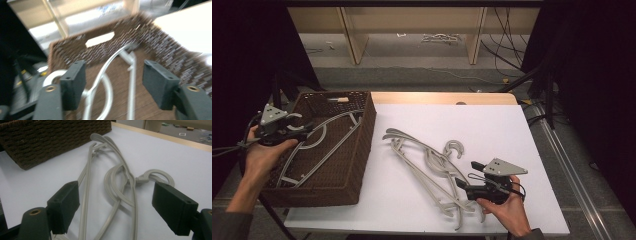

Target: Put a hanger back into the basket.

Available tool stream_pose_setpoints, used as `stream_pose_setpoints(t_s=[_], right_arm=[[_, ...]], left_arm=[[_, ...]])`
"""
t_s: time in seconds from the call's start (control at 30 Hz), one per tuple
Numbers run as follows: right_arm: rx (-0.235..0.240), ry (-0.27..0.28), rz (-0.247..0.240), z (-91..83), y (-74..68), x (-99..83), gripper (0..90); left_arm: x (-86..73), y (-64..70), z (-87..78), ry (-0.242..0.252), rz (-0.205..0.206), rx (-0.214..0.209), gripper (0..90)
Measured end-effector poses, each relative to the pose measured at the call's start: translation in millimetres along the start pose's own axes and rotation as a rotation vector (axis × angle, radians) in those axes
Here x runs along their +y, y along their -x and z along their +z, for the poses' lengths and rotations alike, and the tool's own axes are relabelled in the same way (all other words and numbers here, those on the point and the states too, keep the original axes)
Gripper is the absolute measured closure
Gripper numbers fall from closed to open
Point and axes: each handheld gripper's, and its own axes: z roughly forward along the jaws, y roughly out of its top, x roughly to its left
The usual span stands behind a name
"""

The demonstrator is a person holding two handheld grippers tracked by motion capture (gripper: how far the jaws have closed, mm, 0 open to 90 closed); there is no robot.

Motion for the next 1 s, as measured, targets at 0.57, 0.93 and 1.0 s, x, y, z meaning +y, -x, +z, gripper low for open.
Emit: stream_pose_setpoints(t_s=[0.57, 0.93, 1.0], right_arm=[[-0.002, 0.043, 0.019, 0.8, -0.2, 0.0, 20.8], [0.002, 0.044, 0.024, 3.7, -0.4, -1.8, 20.5], [0.001, 0.045, 0.027, 3.7, -0.3, -1.8, 20.5]], left_arm=[[-24.9, 140.9, -39.1, 0.289, -0.018, -0.409, 21.4], [-50.1, 177.5, -37.3, 0.308, 0.010, -0.482, 18.8], [-54.2, 180.8, -35.9, 0.301, 0.015, -0.480, 18.7]])
